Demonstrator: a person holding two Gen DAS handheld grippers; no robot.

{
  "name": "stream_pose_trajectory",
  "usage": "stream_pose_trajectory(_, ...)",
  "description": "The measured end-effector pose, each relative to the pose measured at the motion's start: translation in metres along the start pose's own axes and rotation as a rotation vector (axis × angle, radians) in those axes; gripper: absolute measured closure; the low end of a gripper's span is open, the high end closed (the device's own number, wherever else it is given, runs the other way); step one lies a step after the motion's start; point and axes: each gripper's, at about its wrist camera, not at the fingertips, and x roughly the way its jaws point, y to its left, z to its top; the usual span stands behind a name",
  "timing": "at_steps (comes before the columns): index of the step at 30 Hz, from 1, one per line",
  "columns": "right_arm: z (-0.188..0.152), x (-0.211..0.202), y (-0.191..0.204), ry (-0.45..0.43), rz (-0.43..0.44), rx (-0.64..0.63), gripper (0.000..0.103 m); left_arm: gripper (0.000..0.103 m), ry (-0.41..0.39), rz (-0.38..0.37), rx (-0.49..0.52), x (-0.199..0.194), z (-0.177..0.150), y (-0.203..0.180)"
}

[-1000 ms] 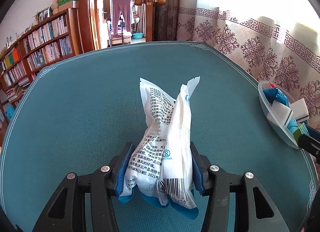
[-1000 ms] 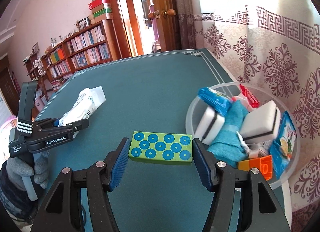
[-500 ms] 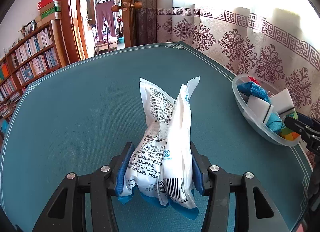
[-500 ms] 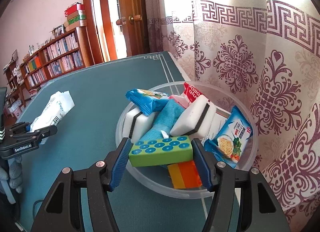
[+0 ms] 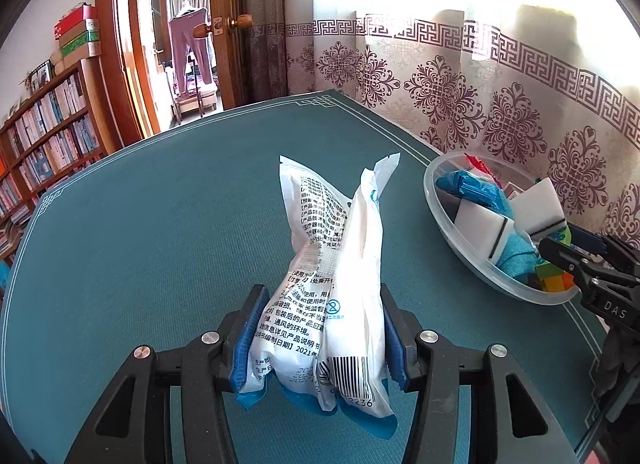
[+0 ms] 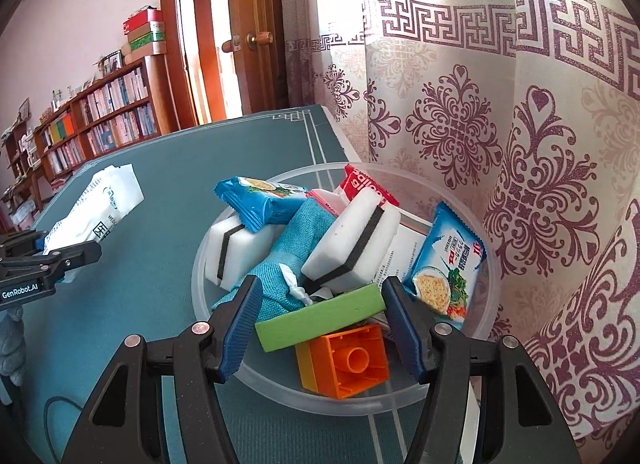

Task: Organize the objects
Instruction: 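Lower the medicine bag into the bowl and open the left gripper while right gripper releases the brick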

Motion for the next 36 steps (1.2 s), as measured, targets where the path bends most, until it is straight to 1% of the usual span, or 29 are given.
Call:
stream_pose_trajectory(5, 0.000, -0.019, -0.002, -0.043, -0.004, 0.012, 0.037, 0.048, -0.007, -0.020, 0.021, 0.000, 0.009, -0.012)
stream_pose_trajectory(13, -0.006, -0.050, 0.001, -0.122, -0.028, -0.017, 0.036, 0.048, -0.038, -0.067, 0.079, -0.005, 0.030, -0.045)
stream_pose_trajectory(16, -0.009, -0.056, 0.000, -0.127, -0.024, -0.014, 0.036, 0.048, -0.050, -0.105, 0.093, -0.009, 0.041, -0.060)
stream_pose_trajectory(20, -0.011, -0.061, -0.004, -0.136, -0.025, -0.008, 0.036, 0.048, -0.055, -0.176, 0.109, -0.011, 0.056, -0.082)
stream_pose_trajectory(25, -0.013, -0.063, -0.007, -0.138, -0.013, 0.004, 0.036, 0.048, -0.044, -0.262, 0.133, -0.008, 0.071, -0.111)
stream_pose_trajectory(29, -0.015, -0.063, -0.006, -0.132, 0.008, 0.008, 0.036, 0.048, -0.029, -0.305, 0.154, 0.003, 0.078, -0.129)
stream_pose_trajectory(34, -0.016, -0.064, -0.004, -0.133, 0.026, 0.002, 0.036, 0.047, 0.021, -0.365, 0.143, 0.024, 0.083, -0.139)
stream_pose_trajectory(36, -0.016, -0.064, -0.005, -0.134, 0.029, 0.005, 0.036, 0.048, 0.036, -0.370, 0.132, 0.031, 0.086, -0.140)
